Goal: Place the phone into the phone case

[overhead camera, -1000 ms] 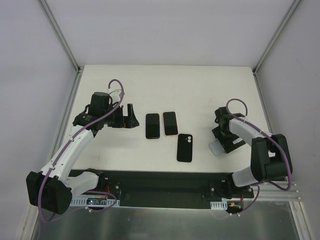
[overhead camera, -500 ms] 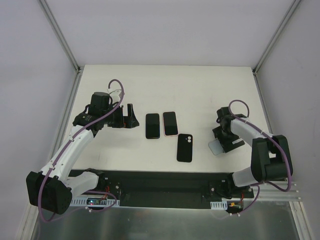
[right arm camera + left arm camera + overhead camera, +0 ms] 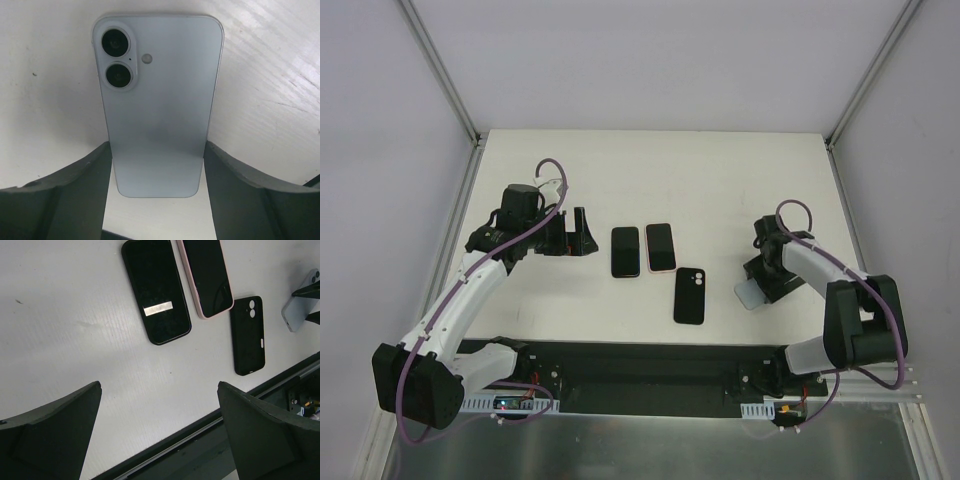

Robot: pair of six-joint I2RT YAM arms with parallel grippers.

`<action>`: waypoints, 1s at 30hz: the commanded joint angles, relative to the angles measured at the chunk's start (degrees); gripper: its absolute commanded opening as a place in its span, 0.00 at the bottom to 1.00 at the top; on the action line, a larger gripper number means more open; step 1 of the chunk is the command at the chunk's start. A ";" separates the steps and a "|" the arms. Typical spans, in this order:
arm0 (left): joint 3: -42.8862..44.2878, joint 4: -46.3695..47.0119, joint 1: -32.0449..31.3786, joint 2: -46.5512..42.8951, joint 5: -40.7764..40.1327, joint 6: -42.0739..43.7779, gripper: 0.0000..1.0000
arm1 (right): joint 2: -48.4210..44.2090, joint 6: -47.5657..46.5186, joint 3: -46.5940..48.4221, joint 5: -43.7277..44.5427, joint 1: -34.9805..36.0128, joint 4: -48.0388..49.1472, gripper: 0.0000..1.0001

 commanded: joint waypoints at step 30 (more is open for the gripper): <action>17.15 16.54 -17.91 25.59 12.16 -13.36 0.87 | -15.27 -40.83 -9.01 -21.01 5.74 25.78 0.35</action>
